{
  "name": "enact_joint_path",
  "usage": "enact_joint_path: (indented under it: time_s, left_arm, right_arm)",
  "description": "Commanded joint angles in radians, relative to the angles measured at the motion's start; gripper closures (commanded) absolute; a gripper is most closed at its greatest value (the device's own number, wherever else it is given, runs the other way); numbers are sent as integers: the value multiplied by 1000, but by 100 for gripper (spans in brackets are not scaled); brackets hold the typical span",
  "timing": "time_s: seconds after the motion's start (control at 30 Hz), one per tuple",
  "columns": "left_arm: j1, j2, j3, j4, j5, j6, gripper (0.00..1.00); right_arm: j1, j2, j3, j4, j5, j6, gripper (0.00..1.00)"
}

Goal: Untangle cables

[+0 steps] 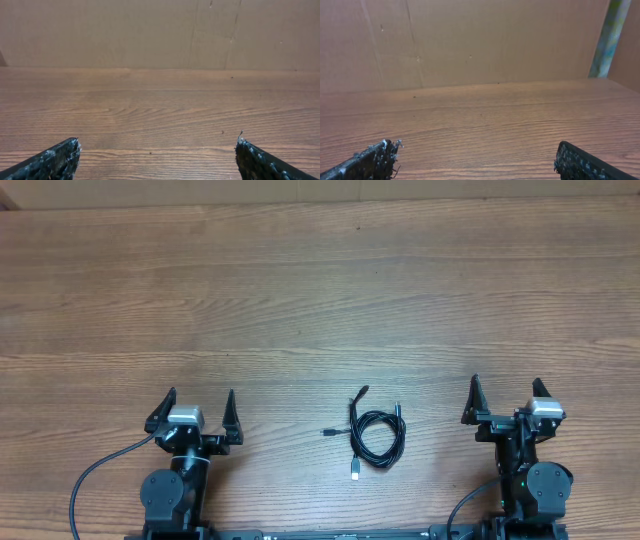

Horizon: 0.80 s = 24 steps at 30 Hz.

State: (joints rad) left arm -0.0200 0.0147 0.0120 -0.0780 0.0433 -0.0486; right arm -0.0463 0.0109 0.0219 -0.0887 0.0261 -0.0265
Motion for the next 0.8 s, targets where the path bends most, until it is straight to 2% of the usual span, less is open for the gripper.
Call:
enact_joint_path:
  time_s: [0.0, 0.77]
  left_arm:
    - [-5, -10, -7, 2, -10, 19, 1]
    - [-5, -10, -7, 2, -10, 19, 0]
  right_arm:
    - [-6, -8, -14, 6, -2, -5, 0]
    - [-6, -8, -14, 6, -2, -5, 0]
